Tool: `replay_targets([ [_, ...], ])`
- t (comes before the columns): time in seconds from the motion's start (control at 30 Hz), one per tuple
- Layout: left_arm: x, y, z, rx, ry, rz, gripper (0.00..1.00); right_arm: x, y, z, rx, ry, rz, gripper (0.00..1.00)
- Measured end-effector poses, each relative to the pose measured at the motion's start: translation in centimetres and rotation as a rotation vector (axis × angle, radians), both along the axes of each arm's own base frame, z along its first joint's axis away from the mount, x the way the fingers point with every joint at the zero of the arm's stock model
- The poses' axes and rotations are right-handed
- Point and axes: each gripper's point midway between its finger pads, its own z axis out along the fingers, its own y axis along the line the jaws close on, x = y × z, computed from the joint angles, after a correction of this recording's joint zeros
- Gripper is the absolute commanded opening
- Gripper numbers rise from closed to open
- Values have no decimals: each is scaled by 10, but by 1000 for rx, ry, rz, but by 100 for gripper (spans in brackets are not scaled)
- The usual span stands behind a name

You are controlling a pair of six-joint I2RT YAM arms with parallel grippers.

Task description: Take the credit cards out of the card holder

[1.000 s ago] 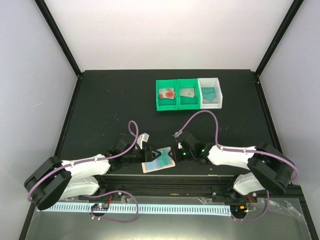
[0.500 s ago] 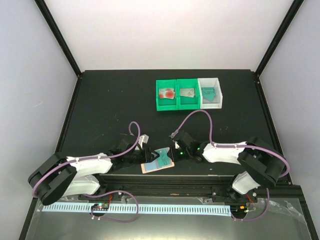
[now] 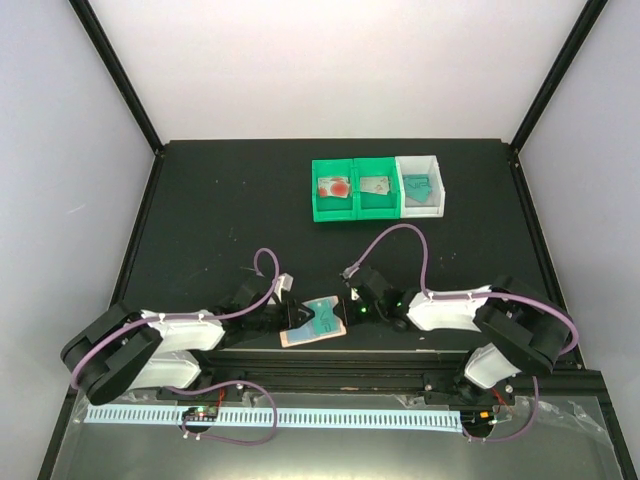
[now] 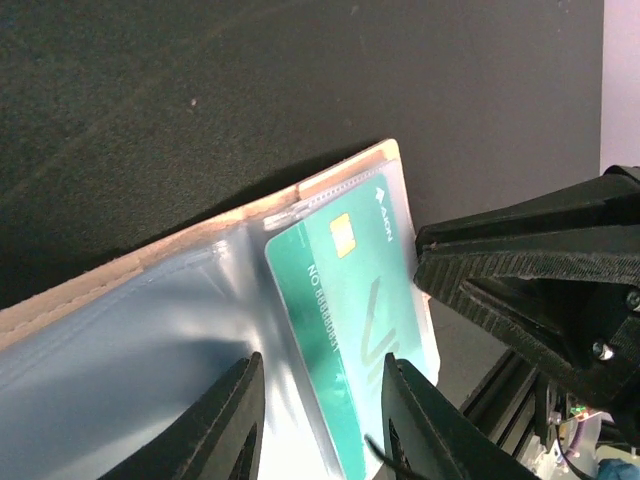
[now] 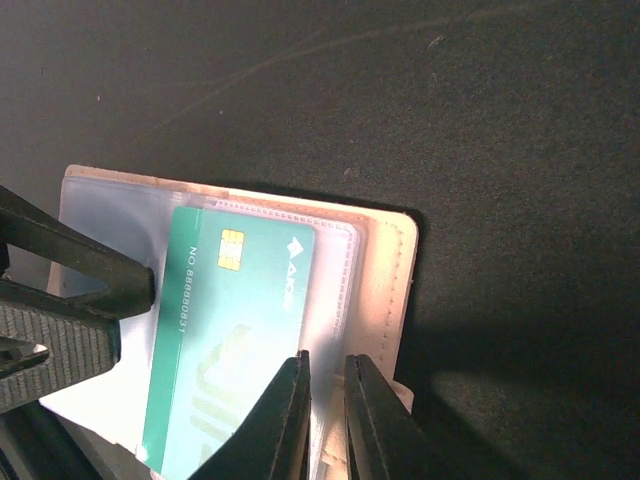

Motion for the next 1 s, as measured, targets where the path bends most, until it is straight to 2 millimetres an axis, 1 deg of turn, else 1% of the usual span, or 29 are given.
replay_targets([
  [0.13, 1, -1, 0, -8, 1, 4, 33, -4, 1, 1, 22, 14, -16, 13],
  [0.23, 2, -2, 0, -11, -3, 4, 33, -14, -3, 1, 35, 42, -17, 14],
  [0.3, 2, -2, 1, -13, -5, 4, 33, -21, -7, 2, 41, 64, -19, 16],
  [0.4, 2, -2, 1, -13, -5, 4, 33, -25, -11, 7, 42, 74, -23, 20],
  [0.47, 2, -2, 1, -13, -5, 4, 32, -25, -14, 11, 32, 64, -29, 23],
  [0.57, 3, -3, -1, -11, -1, 3, 32, -19, -16, 16, 11, 43, -50, 25],
  [0.7, 3, -4, -1, -16, -2, -2, 32, -10, -12, 24, 9, 16, -67, 25],
  [0.77, 2, -5, -1, -19, 1, -6, 32, -9, -11, 21, -1, 20, -70, 25],
  [0.93, -1, -6, 0, -25, 9, -18, 32, -11, -14, -1, -56, 57, -68, 25],
  [1.0, -1, -6, 0, -25, 13, -20, 32, -10, -12, -1, -53, 54, -68, 21],
])
